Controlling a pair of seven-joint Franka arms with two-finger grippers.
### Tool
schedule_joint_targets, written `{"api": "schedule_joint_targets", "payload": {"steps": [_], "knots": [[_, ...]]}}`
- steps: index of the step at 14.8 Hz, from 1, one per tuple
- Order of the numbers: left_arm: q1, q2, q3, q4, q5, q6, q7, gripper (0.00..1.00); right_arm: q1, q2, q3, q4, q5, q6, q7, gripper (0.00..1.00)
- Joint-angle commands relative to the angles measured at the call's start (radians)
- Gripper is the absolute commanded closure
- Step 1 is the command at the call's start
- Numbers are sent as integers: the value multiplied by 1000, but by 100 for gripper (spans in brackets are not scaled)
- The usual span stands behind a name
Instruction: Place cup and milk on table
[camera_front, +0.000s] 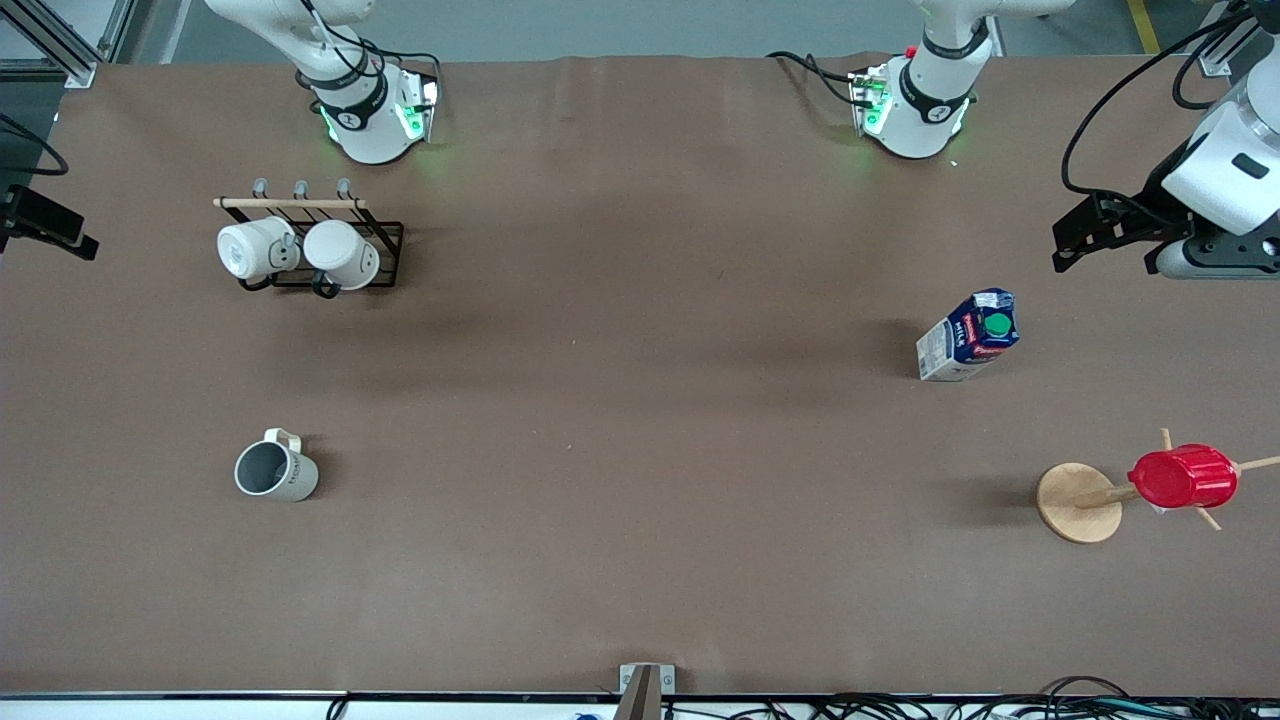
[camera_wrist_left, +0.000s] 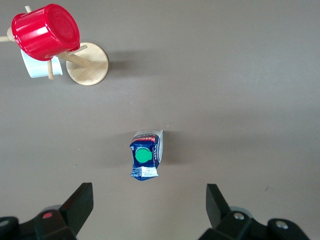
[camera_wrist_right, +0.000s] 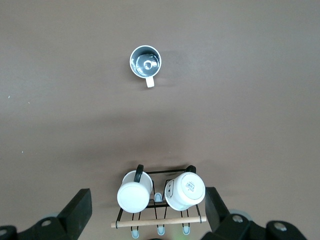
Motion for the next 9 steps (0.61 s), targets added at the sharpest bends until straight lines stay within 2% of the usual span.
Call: {"api": "schedule_joint_targets", "payload": {"steps": [1,9], "knots": [[-1,-19,-1,-15,1,4,11,1,-4,-6,3,-10,4,0,-8,0],[2,28,-1,-9,-4,24,-6,0,-4,-6,1,-10,3,0,-8,0]]}}
